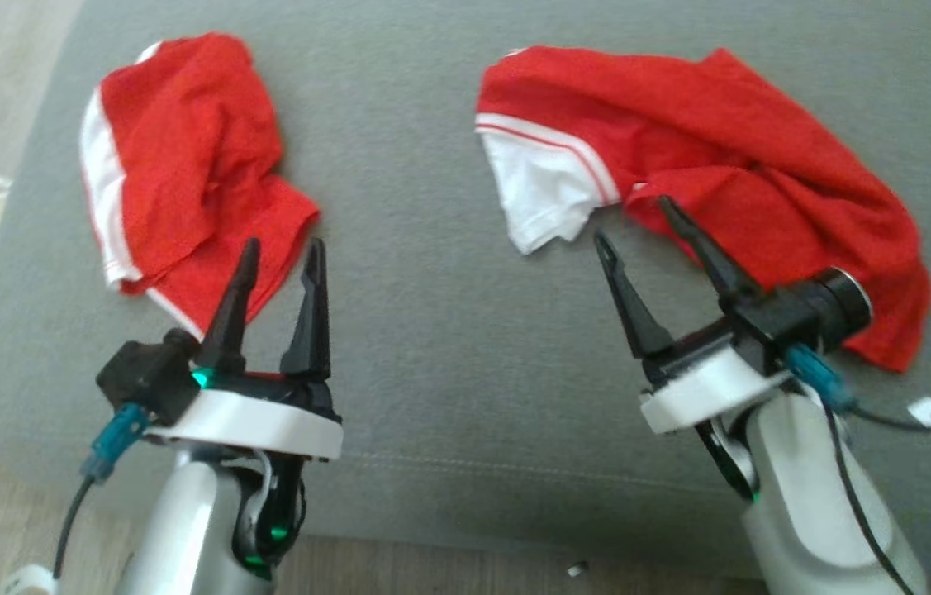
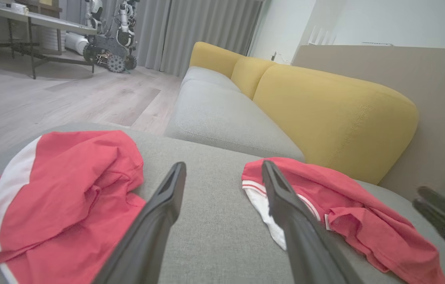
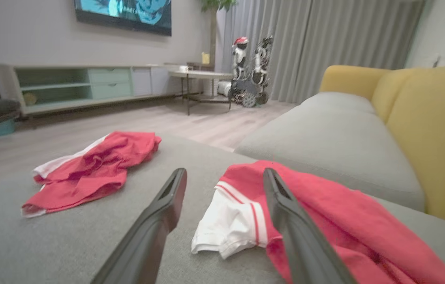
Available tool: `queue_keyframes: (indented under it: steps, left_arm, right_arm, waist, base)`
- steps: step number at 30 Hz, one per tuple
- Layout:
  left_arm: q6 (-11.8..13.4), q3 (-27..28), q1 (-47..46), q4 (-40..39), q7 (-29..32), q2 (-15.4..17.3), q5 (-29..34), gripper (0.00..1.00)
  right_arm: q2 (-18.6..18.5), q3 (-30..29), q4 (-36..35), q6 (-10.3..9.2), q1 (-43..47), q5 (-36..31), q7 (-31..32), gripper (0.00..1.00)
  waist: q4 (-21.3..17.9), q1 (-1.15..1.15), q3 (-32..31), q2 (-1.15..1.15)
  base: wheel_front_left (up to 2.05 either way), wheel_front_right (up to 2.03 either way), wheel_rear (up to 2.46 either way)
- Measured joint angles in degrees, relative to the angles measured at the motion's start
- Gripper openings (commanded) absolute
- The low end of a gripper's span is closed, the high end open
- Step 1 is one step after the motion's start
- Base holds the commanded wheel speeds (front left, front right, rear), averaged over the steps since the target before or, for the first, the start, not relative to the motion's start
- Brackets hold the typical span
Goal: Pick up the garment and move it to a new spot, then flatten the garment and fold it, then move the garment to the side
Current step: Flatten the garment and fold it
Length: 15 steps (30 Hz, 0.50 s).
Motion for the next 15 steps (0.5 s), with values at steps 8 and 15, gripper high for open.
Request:
queue_keyframes:
  steps: [8, 15]
  left_arm:
    - [1.7, -2.9, -0.1, -1.7, 0.0, -0.1, -2.9, 1.00]
    - [2.5, -4.3, -1.1, -3.5, 0.0, -0.1, -4.2, 1.00]
  right_arm:
    - [-1.0, 1.3, 14.0, 0.04, -8.7, 0.7, 6.7, 1.00]
    - [-2.6, 1.2, 20.6, 0.04, -13.6, 0.2, 8.8, 1.00]
  waist:
    - [7.2, 0.00, 2.9, 0.00]
    - [10.5, 0.00, 5.5, 0.00]
  base:
    - [0.00, 0.00, 0.00]
    - [0.00, 0.00, 0.00]
